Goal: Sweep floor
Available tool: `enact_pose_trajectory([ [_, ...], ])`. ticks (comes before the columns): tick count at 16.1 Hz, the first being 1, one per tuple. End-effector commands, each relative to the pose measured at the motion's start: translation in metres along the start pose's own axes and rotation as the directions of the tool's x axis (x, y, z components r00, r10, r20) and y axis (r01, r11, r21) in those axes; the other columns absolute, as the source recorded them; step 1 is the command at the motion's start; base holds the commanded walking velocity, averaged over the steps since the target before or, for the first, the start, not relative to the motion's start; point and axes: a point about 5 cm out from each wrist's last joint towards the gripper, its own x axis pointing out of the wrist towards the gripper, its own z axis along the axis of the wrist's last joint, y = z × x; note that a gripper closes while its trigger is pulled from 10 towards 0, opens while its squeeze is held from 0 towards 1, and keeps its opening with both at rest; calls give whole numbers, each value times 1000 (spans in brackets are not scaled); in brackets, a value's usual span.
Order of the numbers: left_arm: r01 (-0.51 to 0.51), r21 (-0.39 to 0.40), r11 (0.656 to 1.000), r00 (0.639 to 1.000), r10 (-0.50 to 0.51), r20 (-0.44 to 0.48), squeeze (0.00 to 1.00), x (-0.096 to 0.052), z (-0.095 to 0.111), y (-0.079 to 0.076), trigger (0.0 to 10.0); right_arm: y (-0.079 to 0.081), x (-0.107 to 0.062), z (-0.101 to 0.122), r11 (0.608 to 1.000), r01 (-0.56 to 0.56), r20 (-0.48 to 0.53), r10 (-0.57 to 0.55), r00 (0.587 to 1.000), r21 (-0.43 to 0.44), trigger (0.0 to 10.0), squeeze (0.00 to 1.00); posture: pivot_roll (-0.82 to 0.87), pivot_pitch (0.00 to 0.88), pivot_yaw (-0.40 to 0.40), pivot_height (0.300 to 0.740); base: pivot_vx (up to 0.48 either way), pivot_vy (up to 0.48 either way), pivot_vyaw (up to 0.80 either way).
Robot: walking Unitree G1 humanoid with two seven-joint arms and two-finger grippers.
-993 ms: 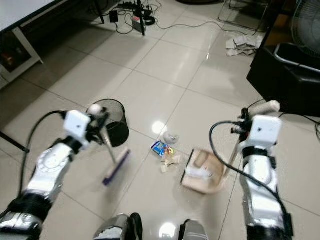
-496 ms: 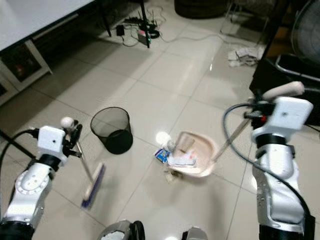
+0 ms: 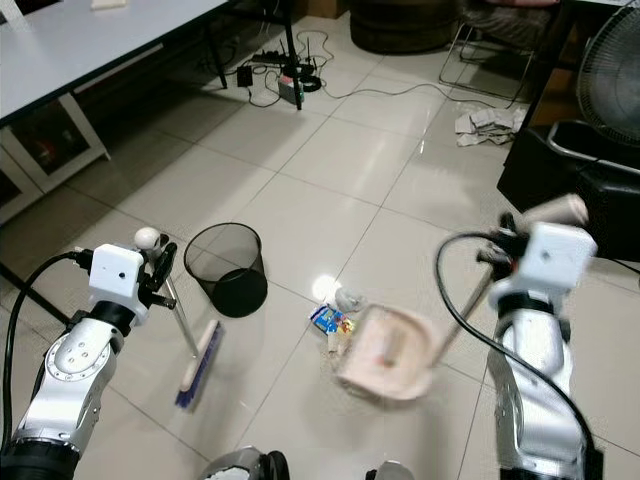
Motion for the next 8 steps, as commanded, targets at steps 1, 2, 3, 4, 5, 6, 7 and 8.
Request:
enact_pose_trajectory([
  [1,-13,25,1000,999,12,37,0,3,10,3,10000,-4,1,11,999,11,71,-14,997,41,10000,0,-35,32,119,740,0,0,0],
  [2,-24,17,1000,999,23,33,0,3,10,4,10000,-4,2,15,997,9,91,-16,996,74,10000,0,-34,31,120,740,0,0,0],
  [3,-40,7,999,999,40,23,0,3,9,6,10000,-2,4,21,995,-9,119,-4,993,103,10000,0,-32,29,120,740,0,0,0],
  [4,-56,10,998,998,55,18,0,3,8,9,10000,4,8,31,991,-48,160,27,987,126,10000,0,-30,28,118,740,0,0,0],
  [5,-69,15,998,997,69,20,0,2,9,11,10000,9,13,39,986,-76,182,49,982,148,10000,0,-27,24,115,740,0,0,0],
  [6,-85,18,996,996,84,21,0,1,9,13,10000,16,20,50,980,-112,203,77,976,166,10000,0,-26,22,111,740,0,0,0],
  [7,-98,19,995,995,98,25,0,1,10,14,10000,21,26,59,975,-139,220,99,970,171,10000,0,-27,21,106,740,0,0,0],
  [8,-108,18,994,994,108,27,0,1,11,15,10000,24,29,64,973,-149,231,106,967,177,10000,0,-27,21,105,740,0,0,0],
])
